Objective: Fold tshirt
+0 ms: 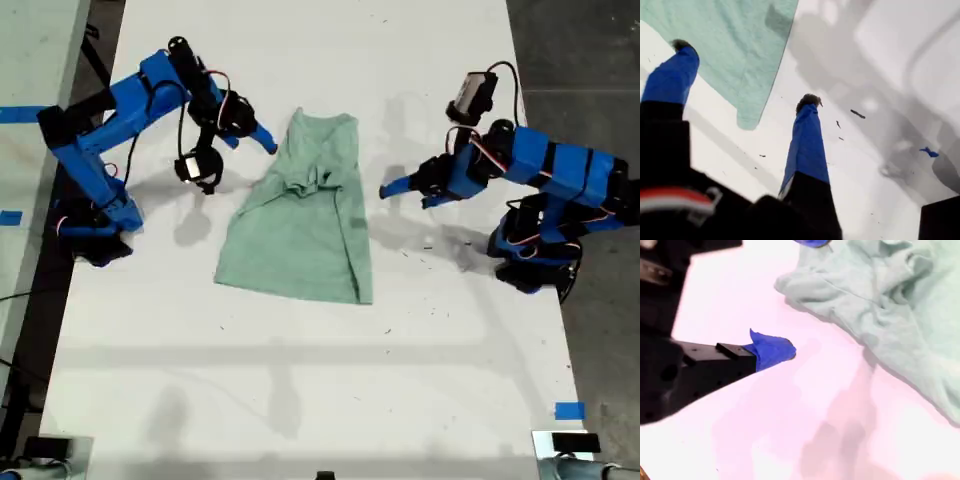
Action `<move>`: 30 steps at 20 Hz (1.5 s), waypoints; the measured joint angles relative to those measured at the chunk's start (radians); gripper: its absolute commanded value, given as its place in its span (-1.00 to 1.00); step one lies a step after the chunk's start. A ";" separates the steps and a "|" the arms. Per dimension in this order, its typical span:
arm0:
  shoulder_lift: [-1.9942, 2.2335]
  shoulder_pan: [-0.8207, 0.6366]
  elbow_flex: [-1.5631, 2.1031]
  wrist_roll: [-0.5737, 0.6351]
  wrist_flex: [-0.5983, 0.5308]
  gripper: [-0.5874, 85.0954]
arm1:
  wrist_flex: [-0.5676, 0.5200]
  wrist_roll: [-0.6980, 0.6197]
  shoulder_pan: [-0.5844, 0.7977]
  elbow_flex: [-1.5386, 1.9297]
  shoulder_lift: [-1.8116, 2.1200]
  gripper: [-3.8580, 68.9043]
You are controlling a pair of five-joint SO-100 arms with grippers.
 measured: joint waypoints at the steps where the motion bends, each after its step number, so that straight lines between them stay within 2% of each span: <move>1: 0.107 0.051 0.133 -0.064 -0.015 -0.37 | 0.017 0.018 -0.025 0.000 0.011 0.10; 4: 0.245 0.241 0.420 -0.275 -0.044 -0.40 | 0.037 0.075 -0.115 0.000 0.017 0.10; 5: 0.261 0.290 0.469 -0.341 -0.046 -0.50 | 0.037 0.097 -0.146 0.000 0.017 0.10; 7: 0.305 0.357 0.525 -0.426 -0.046 -0.54 | 0.037 0.137 -0.198 0.000 0.017 0.09; 10: 0.357 0.405 0.532 -0.466 -0.044 -0.44 | 0.037 0.184 -0.272 -0.002 -0.023 0.13; 13: 0.362 0.410 0.532 -0.477 -0.044 -0.44 | 0.029 0.229 -0.330 -0.043 -0.149 0.15; 18: 0.362 0.417 0.532 -0.477 -0.048 -0.46 | -0.086 0.287 -0.400 -0.164 -0.462 0.17; 22: 0.362 0.428 0.532 -0.492 -0.055 -0.46 | -0.210 0.322 -0.437 -0.239 -0.741 0.10; 24: 0.362 0.440 0.532 -0.497 -0.055 -0.47 | -0.278 0.342 -0.448 -0.253 -0.853 -0.06; 25: 0.362 0.443 0.532 -0.502 -0.055 -0.47 | -0.299 0.353 -0.451 -0.261 -0.891 -0.34; 26: 0.362 0.443 0.532 -0.505 -0.057 -0.47 | -0.327 0.359 -0.454 -0.272 -0.916 -0.73; 30: 0.364 0.453 0.535 -0.514 -0.063 -0.48 | -0.379 0.383 -0.466 -0.316 -0.942 -0.94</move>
